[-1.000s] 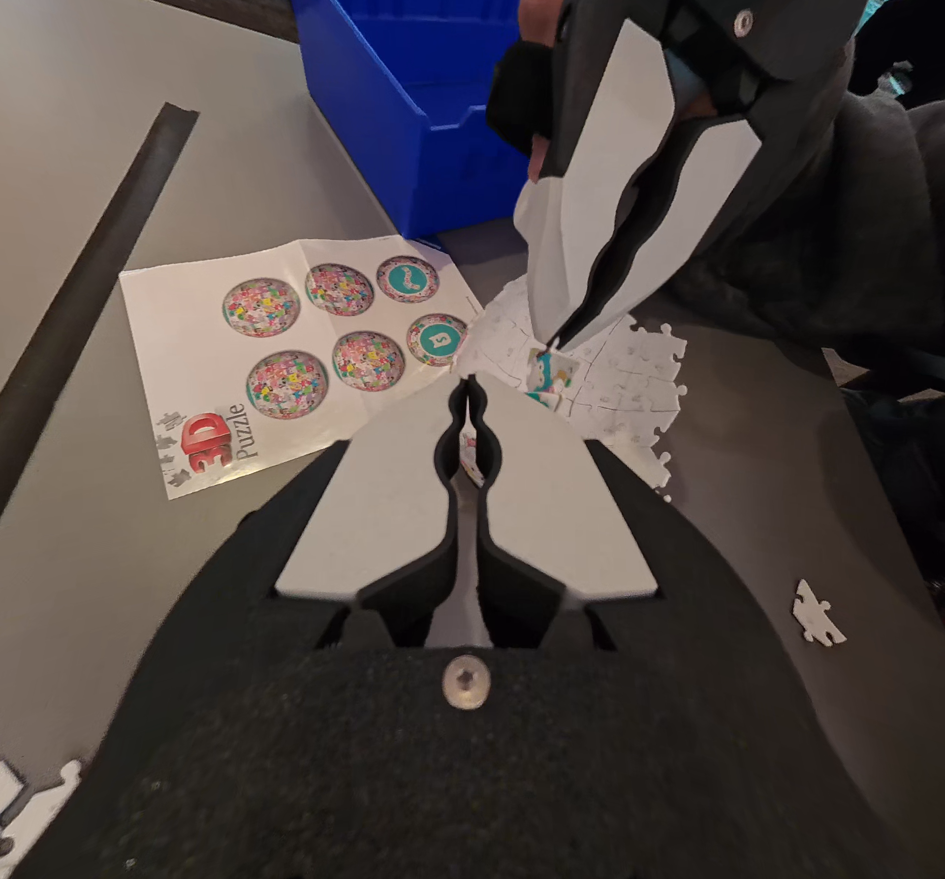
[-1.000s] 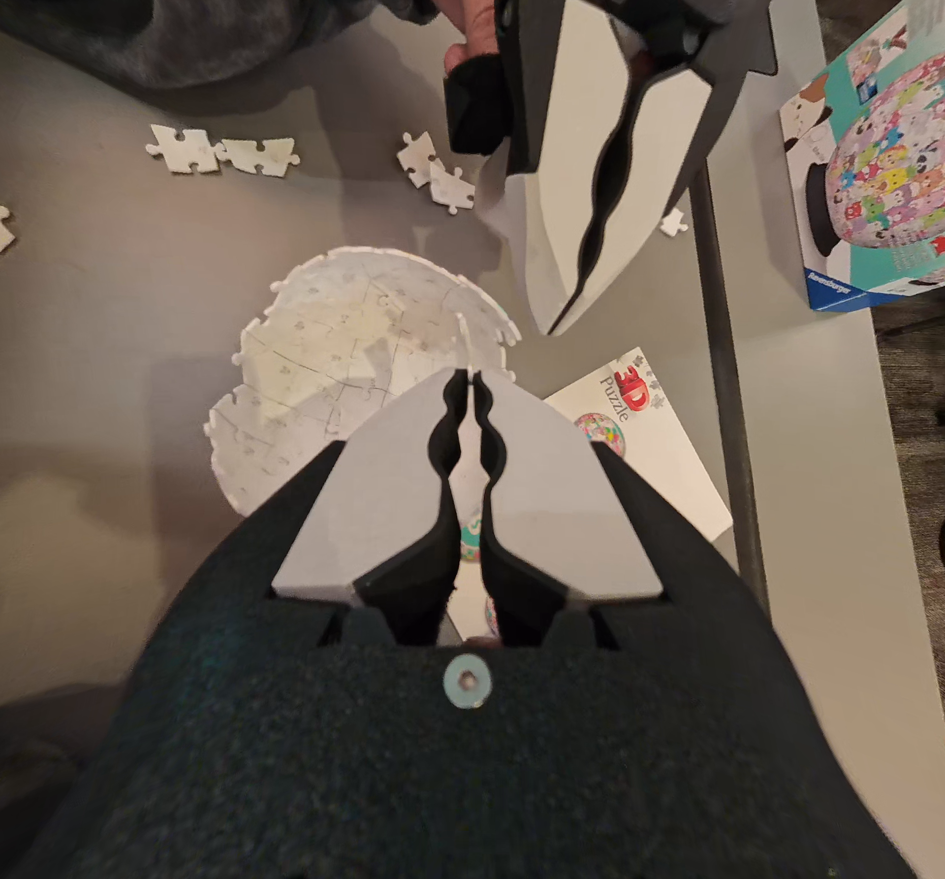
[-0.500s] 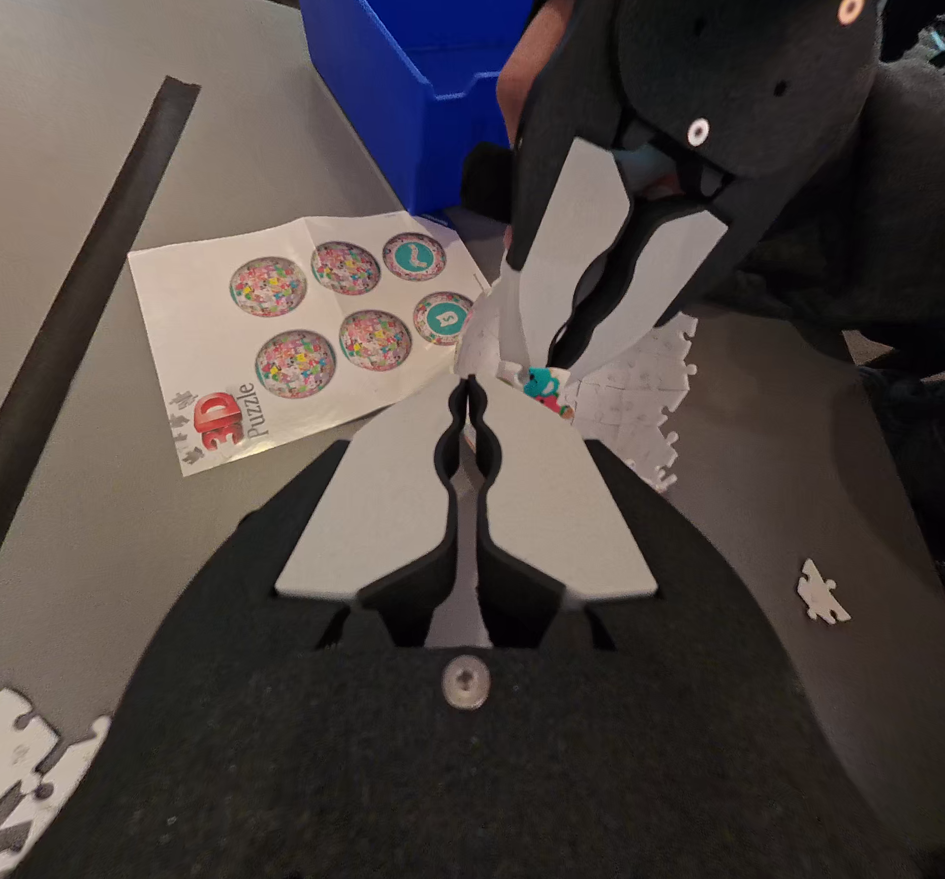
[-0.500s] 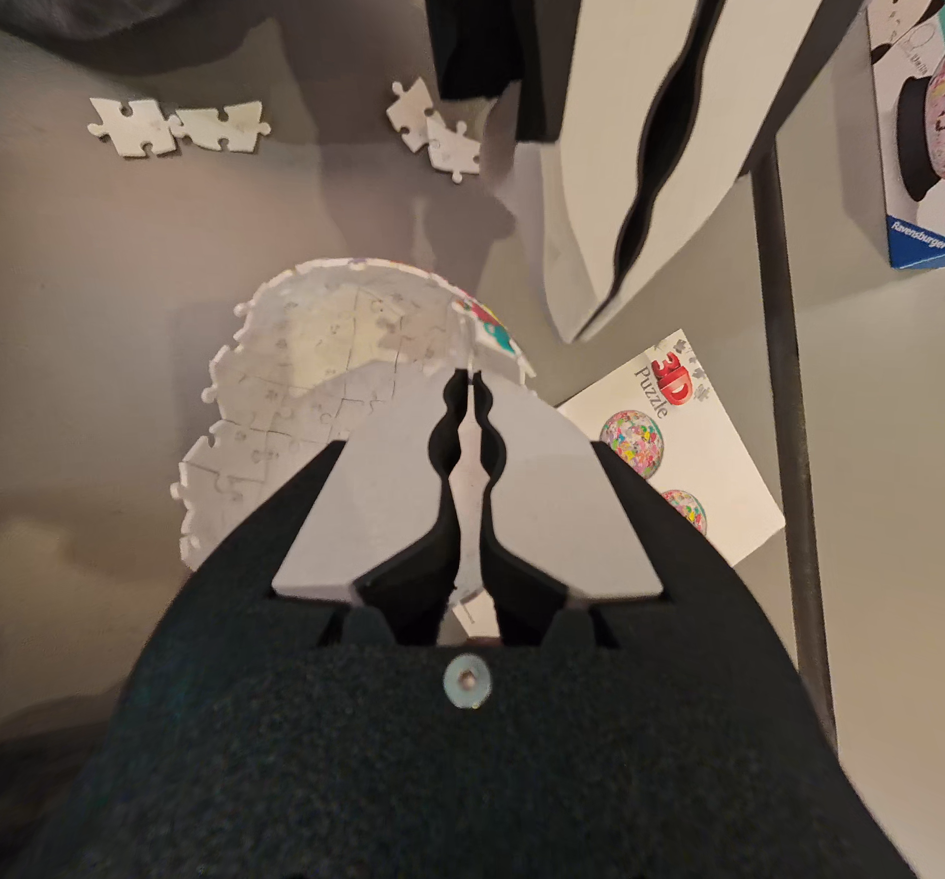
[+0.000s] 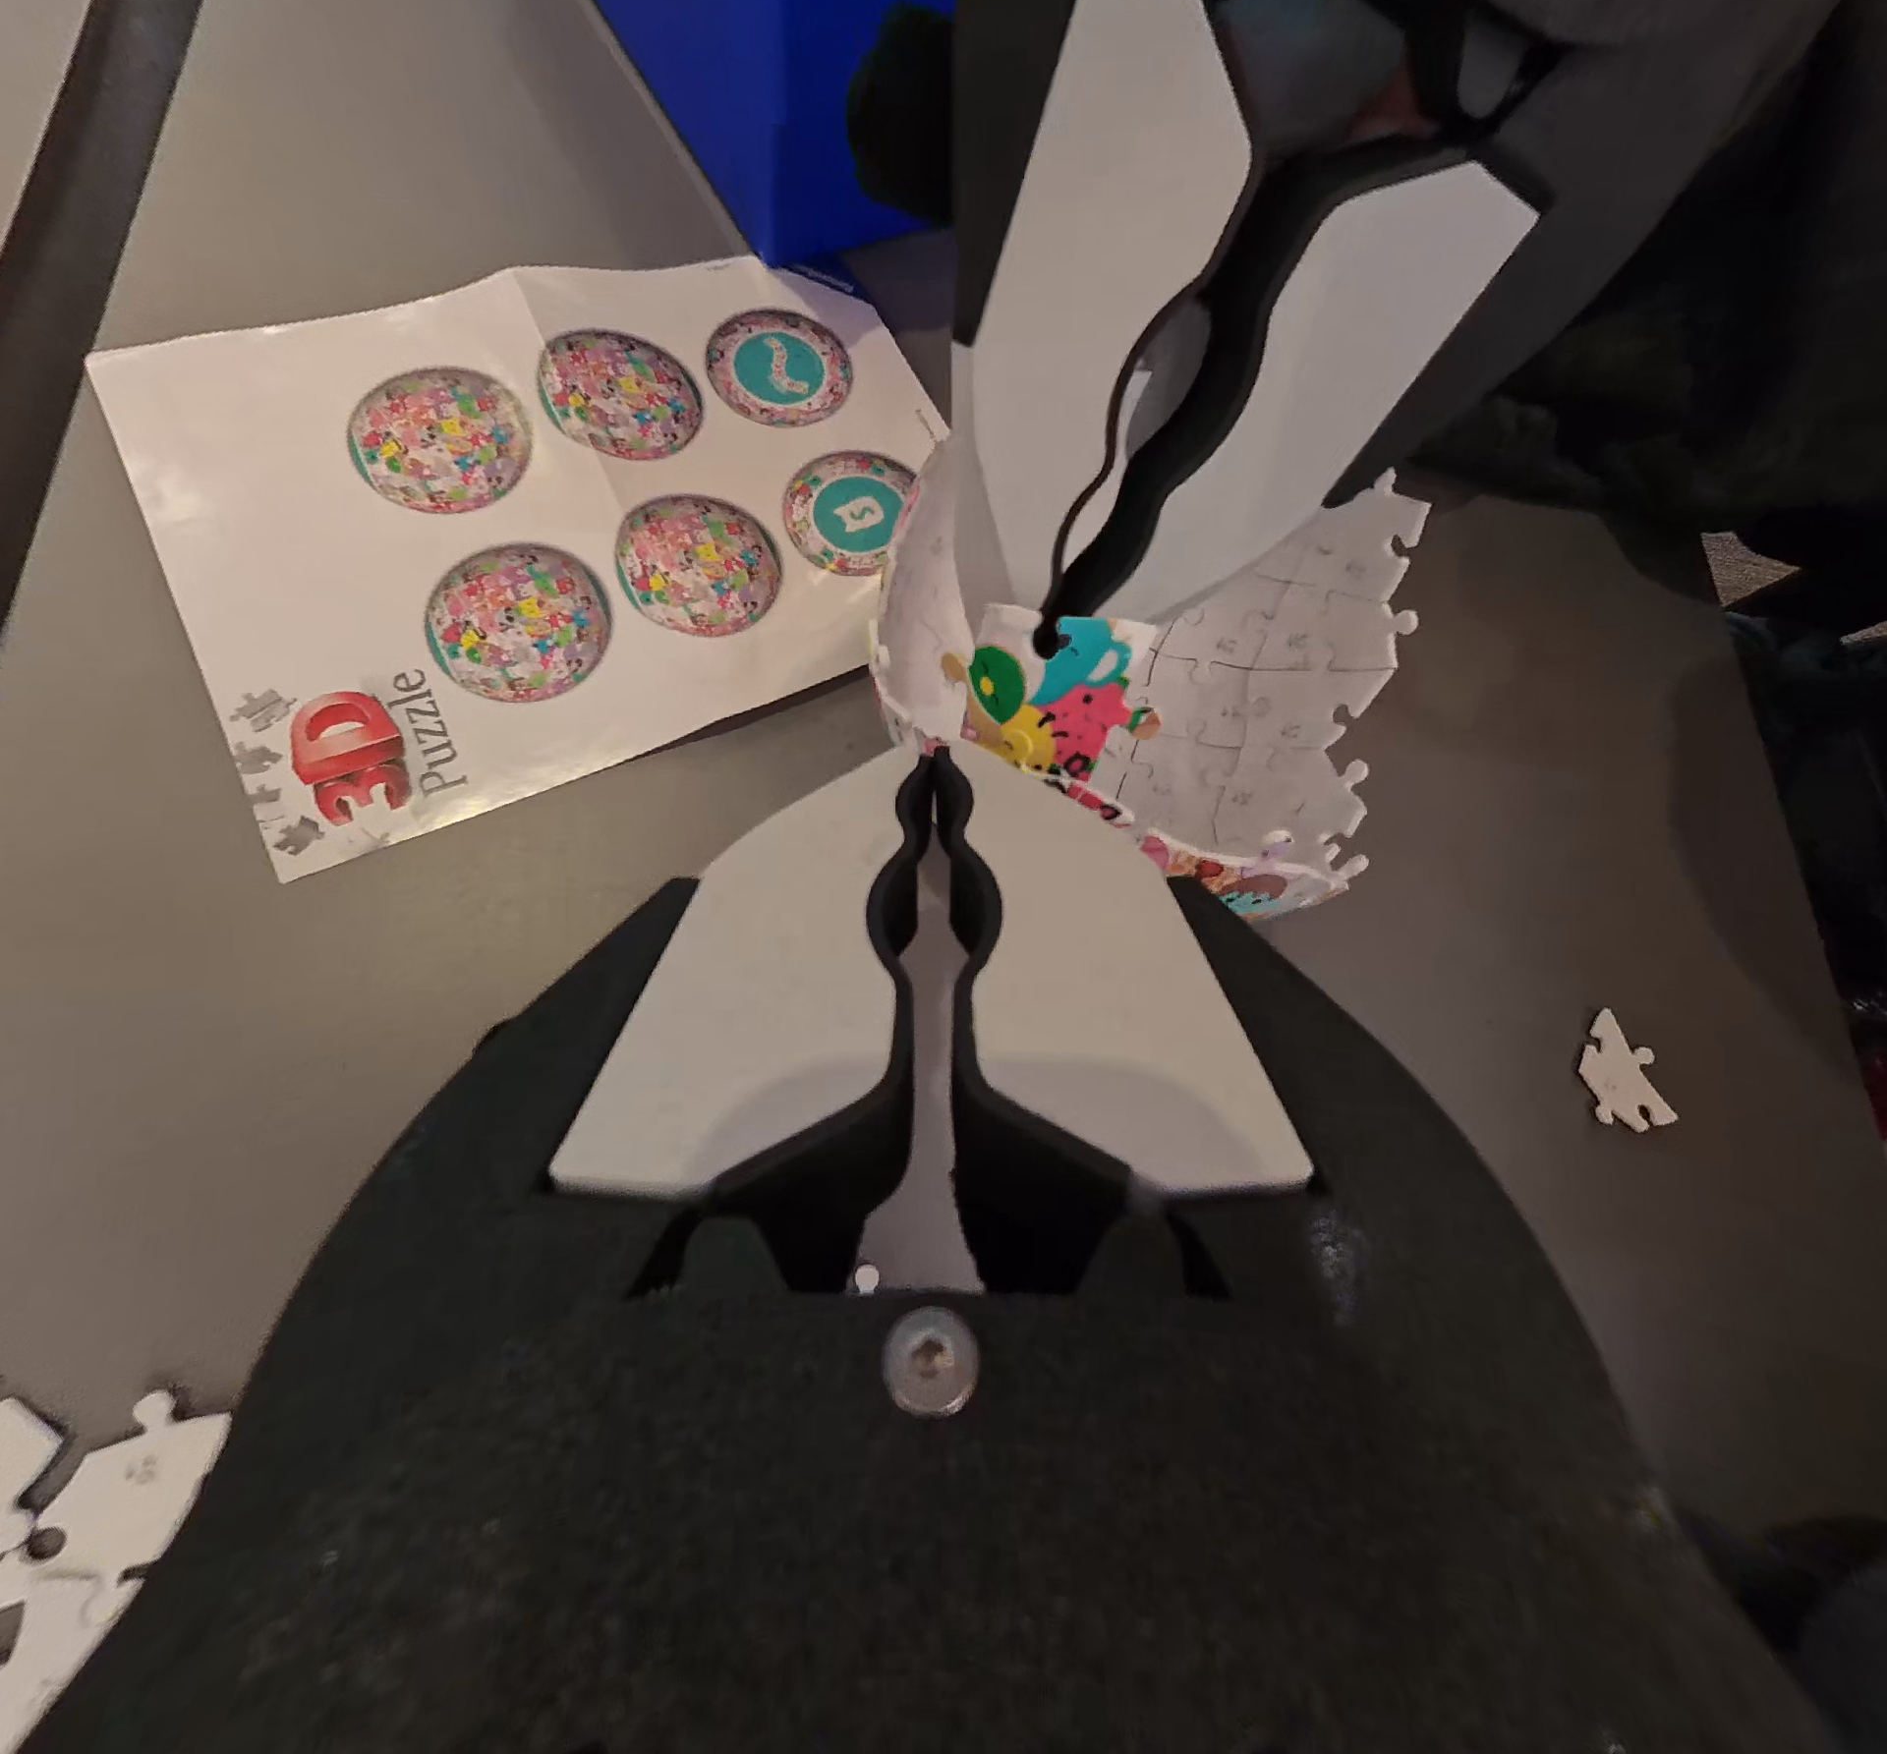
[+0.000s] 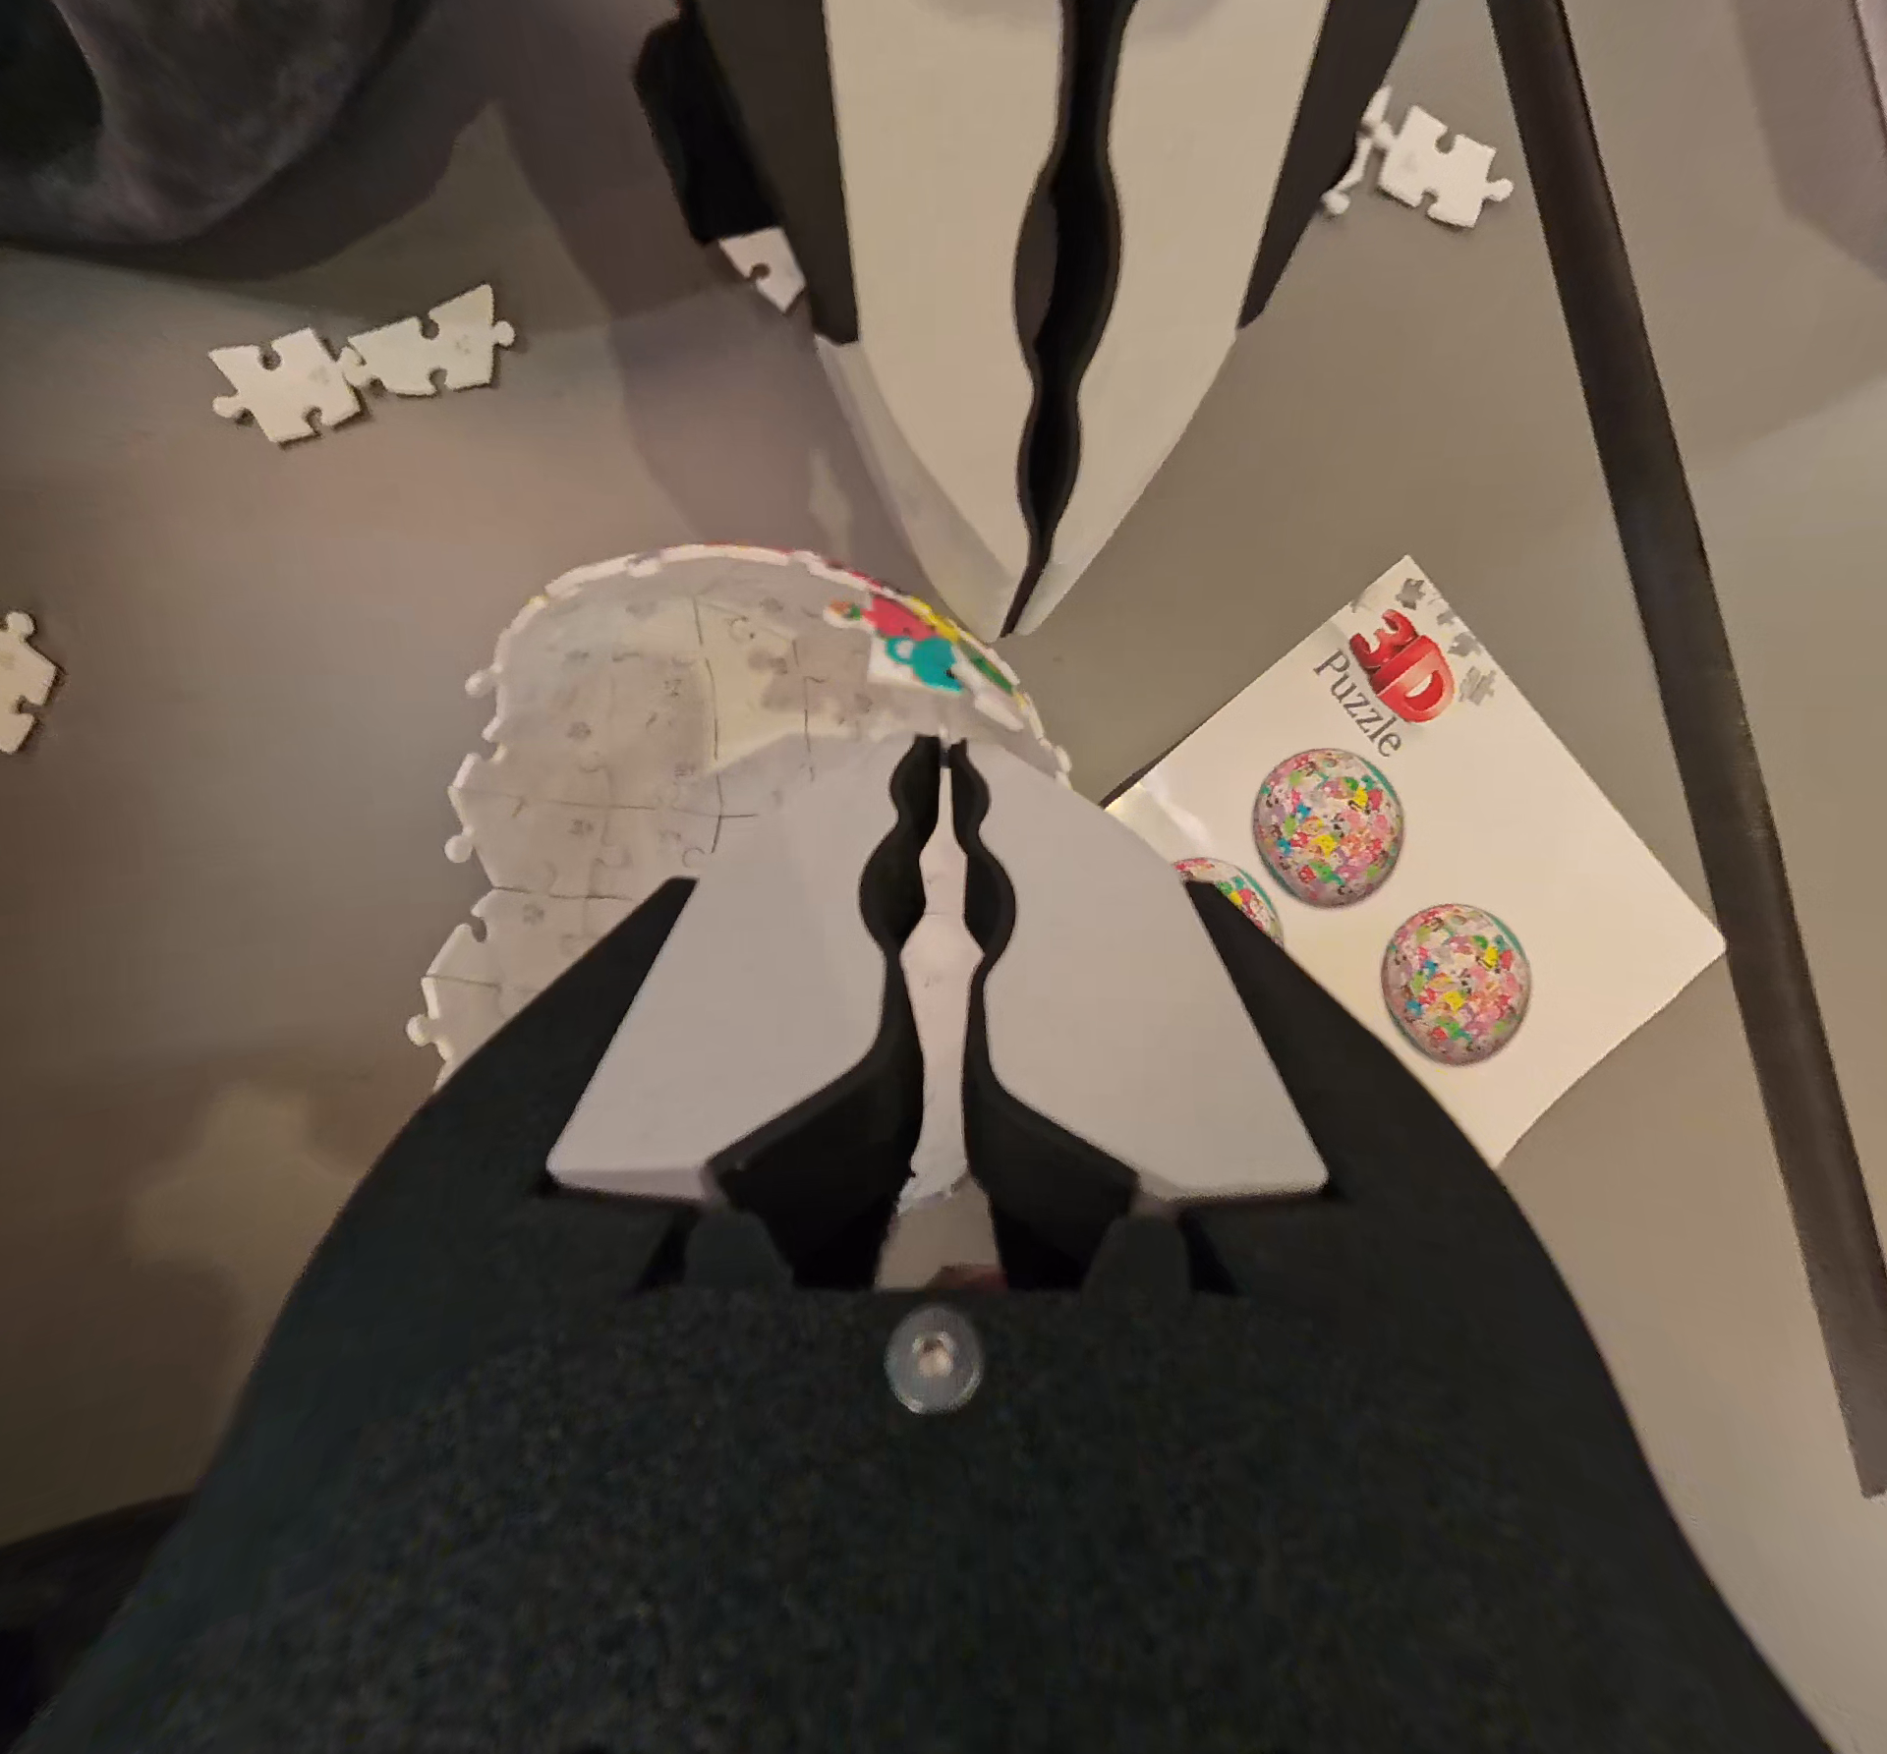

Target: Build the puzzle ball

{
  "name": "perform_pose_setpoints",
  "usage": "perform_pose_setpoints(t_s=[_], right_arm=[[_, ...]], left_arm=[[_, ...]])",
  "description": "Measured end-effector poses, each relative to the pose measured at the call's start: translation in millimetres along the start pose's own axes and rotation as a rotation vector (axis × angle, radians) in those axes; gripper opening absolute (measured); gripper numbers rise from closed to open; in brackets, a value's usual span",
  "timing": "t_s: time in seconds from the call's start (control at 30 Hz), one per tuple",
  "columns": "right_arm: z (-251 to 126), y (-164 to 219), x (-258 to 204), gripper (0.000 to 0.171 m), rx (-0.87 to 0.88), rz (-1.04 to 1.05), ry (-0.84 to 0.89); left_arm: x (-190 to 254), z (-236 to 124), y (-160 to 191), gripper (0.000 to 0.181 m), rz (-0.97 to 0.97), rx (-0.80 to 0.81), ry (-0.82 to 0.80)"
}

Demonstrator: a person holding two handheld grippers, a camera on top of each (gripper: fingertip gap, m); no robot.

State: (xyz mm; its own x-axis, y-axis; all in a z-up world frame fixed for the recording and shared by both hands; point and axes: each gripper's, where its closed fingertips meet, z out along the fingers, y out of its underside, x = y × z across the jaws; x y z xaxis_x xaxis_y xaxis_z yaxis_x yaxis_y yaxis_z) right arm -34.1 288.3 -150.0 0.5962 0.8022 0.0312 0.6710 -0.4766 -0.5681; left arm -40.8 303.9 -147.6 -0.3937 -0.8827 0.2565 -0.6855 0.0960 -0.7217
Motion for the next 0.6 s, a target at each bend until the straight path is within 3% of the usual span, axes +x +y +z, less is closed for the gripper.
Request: perform_pose_setpoints(t_s=[0.6], right_arm=[[2.9,0.4,0.2,0.002,0.002,0.073,-0.036]], left_arm=[[-0.8,-0.3,1.7,0.0,0.011,-0.012,-0.014]])
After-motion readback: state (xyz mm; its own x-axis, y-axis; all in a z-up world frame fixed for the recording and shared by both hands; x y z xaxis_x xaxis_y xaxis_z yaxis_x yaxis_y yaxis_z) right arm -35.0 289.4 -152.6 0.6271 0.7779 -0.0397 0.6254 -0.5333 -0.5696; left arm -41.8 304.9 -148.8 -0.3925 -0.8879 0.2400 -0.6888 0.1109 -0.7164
